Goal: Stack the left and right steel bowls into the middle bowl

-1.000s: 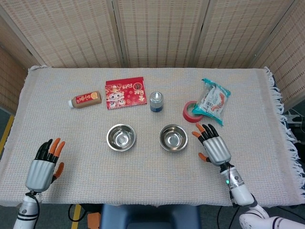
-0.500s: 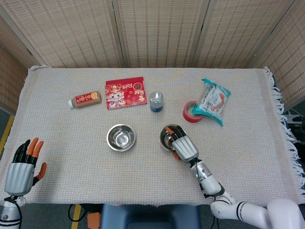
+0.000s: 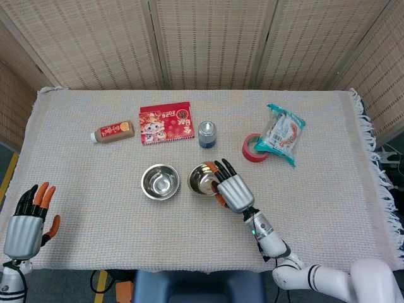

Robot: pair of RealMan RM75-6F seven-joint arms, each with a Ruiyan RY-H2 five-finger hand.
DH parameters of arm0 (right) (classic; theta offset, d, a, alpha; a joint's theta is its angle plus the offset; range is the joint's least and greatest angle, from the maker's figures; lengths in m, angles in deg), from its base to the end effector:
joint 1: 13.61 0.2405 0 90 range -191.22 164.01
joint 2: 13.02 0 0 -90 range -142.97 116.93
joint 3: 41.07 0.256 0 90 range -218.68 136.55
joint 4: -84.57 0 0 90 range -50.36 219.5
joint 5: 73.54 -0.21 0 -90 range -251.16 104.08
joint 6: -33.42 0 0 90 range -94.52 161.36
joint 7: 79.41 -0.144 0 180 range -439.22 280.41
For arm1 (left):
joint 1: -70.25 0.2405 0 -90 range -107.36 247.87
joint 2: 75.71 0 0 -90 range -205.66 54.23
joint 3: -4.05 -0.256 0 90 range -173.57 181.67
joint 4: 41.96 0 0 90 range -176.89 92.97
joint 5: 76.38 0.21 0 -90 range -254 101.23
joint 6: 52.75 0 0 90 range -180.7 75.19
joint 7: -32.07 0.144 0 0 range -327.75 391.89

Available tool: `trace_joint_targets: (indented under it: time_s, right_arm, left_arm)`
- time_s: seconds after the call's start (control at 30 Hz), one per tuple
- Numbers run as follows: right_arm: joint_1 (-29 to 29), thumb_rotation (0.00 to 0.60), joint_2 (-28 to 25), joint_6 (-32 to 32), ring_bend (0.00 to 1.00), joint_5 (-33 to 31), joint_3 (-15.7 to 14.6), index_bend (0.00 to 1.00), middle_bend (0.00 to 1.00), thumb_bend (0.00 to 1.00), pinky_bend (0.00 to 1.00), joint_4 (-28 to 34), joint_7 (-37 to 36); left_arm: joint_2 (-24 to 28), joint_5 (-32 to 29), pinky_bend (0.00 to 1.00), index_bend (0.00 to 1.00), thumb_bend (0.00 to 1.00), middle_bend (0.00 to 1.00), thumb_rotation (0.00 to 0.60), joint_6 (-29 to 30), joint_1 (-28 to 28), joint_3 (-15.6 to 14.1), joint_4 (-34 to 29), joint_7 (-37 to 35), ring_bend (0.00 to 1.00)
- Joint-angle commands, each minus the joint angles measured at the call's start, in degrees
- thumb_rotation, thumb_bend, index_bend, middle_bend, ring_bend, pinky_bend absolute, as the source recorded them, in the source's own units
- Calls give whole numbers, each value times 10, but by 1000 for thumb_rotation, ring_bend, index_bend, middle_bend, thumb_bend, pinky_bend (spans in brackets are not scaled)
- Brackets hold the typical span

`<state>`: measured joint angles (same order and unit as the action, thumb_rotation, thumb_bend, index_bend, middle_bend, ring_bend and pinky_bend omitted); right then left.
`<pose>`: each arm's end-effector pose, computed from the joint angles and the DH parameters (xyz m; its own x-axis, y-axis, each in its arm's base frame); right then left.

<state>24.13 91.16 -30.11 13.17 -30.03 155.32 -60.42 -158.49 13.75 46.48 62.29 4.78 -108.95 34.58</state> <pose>-0.1196 -0.3144 -0.0662 0.4642 -0.0167 0.8856 -0.7457 -0.5469 0.3806 -0.3242 0.1911 0.1128 0.5048 -0.2439 0.8280 0.8348 -0.1064 -0.5402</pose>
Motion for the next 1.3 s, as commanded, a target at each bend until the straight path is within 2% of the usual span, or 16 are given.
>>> trace_joint_targets:
  time_s: [0.03, 0.17, 0.3, 0.57, 0.63, 0.7, 0.73, 0.77, 0.8, 0.9, 1.0, 1.07, 1.2, 1.23, 1.3]
  right_arm:
    - [27, 600, 12, 0, 0, 6, 21, 739, 39, 510, 0, 21, 33]
    - [51, 600, 38, 1, 0, 9, 31, 731, 39, 510, 0, 18, 52]
    - [79, 600, 79, 22, 0, -6, 41, 719, 39, 510, 0, -19, 64]
    - [142, 600, 174, 61, 0, -29, 60, 623, 38, 510, 0, -177, 18]
    - [152, 600, 188, 64, 0, -27, 59, 526, 38, 510, 0, -205, -10]
    - [156, 600, 194, 59, 0, -23, 56, 317, 24, 486, 0, -221, -23]
    - [155, 600, 194, 55, 0, -23, 54, 173, 13, 444, 0, -225, -24]
    - [152, 600, 192, 53, 0, -25, 53, 83, 3, 394, 0, -222, -23]
    - [149, 600, 187, 52, 0, -27, 51, 9, 0, 317, 0, -213, -24]
    - [130, 600, 154, 47, 0, -34, 43, 0, 0, 201, 0, -161, -15]
    - [100, 600, 102, 53, 0, -53, 30, 0, 0, 142, 0, -80, 15]
    - [67, 600, 49, 40, 0, -62, 12, 0, 0, 130, 0, -4, 36]
    - [-30, 600, -74, -40, 0, -74, -46, 0, 0, 126, 0, 143, 114]
    - [-64, 600, -115, -71, 0, -78, -69, 0, 0, 126, 0, 187, 136]
    - [-116, 600, -168, -128, 0, -72, -105, 0, 0, 127, 0, 235, 154]
  left_arm:
    - [4, -2, 125, 0, 436, 9, 600, -1, 2, 5, -2, -7, 0]
    - [10, -8, 125, 0, 436, 9, 600, -3, 6, 13, -3, -20, 0]
    - [16, -10, 125, 0, 434, 9, 600, -4, 9, 17, -7, -30, 0]
    - [25, -13, 125, 0, 437, 9, 600, -4, 17, 25, -13, -43, 0]
    - [26, -13, 125, 0, 439, 9, 600, -4, 18, 27, -14, -45, 0]
    - [27, -14, 125, 0, 441, 9, 600, -6, 18, 29, -14, -47, 0]
    - [27, -15, 125, 0, 440, 9, 600, -6, 19, 30, -13, -48, 0]
    - [27, -15, 125, 0, 440, 9, 600, -7, 19, 31, -13, -48, 0]
    - [27, -15, 125, 0, 437, 10, 600, -7, 19, 31, -13, -48, 0]
    - [26, -13, 125, 0, 438, 9, 600, -7, 20, 32, -13, -44, 0]
    - [26, -9, 125, 0, 437, 9, 600, -6, 21, 32, -15, -40, 0]
    - [26, -3, 125, 0, 438, 8, 600, -1, 23, 30, -19, -35, 0]
    - [33, 7, 125, 0, 438, 3, 600, 3, 28, 23, -29, -26, 0]
    - [39, 7, 125, 0, 438, 1, 600, -2, 30, 19, -37, -22, 0]
    - [49, 6, 125, 0, 438, 0, 600, -10, 33, 14, -53, -14, 0]
